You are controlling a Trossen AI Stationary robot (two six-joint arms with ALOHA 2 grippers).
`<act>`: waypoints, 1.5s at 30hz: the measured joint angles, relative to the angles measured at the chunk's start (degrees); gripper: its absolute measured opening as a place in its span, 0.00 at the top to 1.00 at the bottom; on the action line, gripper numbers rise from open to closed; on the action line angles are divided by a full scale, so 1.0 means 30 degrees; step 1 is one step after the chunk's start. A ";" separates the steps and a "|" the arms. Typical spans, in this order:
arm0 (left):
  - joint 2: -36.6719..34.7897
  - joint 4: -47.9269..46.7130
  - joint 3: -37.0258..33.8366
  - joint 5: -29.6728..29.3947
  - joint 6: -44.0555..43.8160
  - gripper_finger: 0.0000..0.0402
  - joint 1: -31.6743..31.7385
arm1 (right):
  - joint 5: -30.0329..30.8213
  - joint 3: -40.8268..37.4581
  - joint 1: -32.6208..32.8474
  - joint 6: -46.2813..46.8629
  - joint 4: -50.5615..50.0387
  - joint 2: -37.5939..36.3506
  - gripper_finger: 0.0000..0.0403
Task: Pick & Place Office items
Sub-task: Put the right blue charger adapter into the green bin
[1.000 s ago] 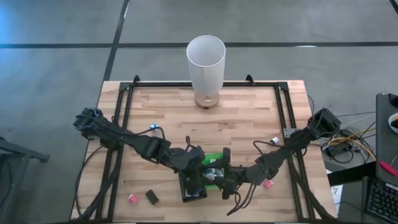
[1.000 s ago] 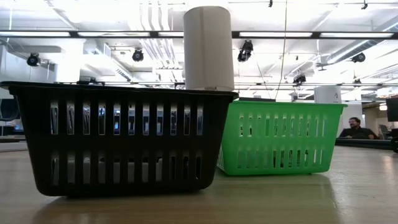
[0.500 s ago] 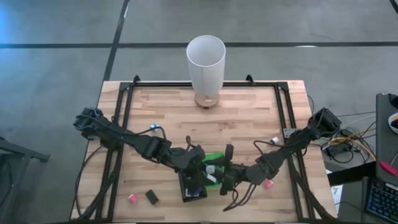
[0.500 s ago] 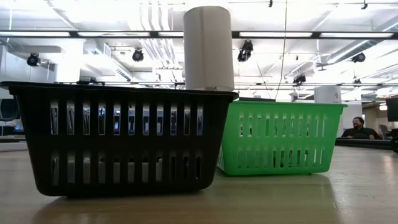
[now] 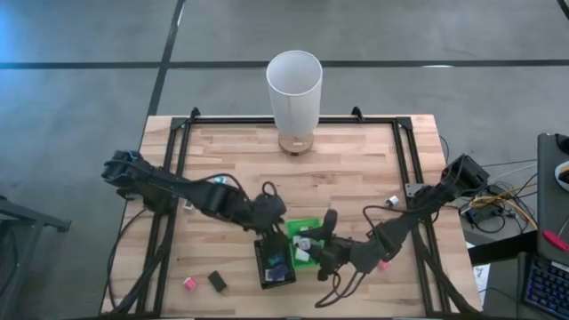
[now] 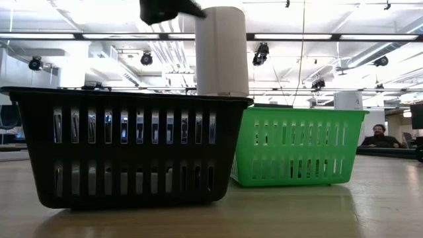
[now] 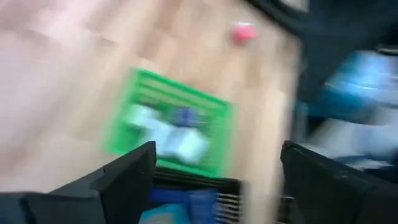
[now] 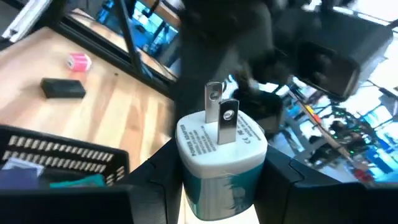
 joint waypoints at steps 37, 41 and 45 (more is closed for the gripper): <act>-0.0980 -0.5323 -0.0554 -0.5347 0.3330 0.15 0.0430 | -1.4347 -0.0386 -0.4695 2.0669 -1.2391 -0.0210 0.68; -0.0973 -0.5363 -0.0693 -0.5391 0.3006 0.15 0.0437 | -1.4285 -0.0588 -0.4685 2.1532 -1.3172 -0.0210 0.68; -0.0988 -0.5237 -0.0942 -0.5392 0.2735 0.15 0.0437 | -1.4209 -0.0622 -0.4692 2.1533 -1.2847 -0.0210 0.68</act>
